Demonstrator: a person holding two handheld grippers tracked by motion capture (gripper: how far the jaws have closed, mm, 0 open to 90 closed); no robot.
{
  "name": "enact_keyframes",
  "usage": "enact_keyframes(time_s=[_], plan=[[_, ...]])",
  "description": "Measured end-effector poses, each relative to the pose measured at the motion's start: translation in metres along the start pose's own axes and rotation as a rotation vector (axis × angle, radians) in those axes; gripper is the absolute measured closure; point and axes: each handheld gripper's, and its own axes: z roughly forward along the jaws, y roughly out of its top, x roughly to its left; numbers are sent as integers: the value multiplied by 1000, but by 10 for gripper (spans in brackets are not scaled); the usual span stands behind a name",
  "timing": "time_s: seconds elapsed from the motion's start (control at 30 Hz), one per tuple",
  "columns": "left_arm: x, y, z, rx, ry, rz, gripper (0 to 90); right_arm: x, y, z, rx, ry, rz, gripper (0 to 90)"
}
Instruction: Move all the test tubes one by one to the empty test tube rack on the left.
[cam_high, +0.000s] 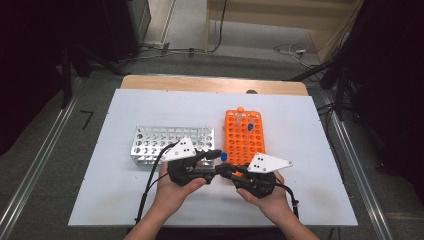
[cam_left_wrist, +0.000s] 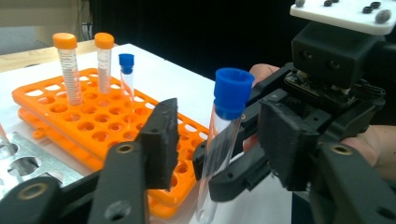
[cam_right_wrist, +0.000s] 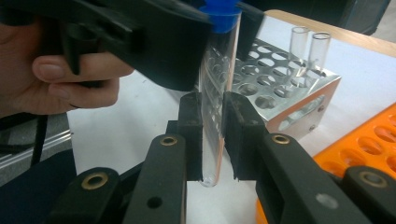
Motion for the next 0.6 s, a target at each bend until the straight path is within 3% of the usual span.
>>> enact_keyframes(time_s=[0.37,0.6], plan=[[-1,-1,2,9,-7,14,744,3,0,2,6,15,-14,753],[-3,-1,1,3,14,45,768,2,0,3,3,23,-3,752]])
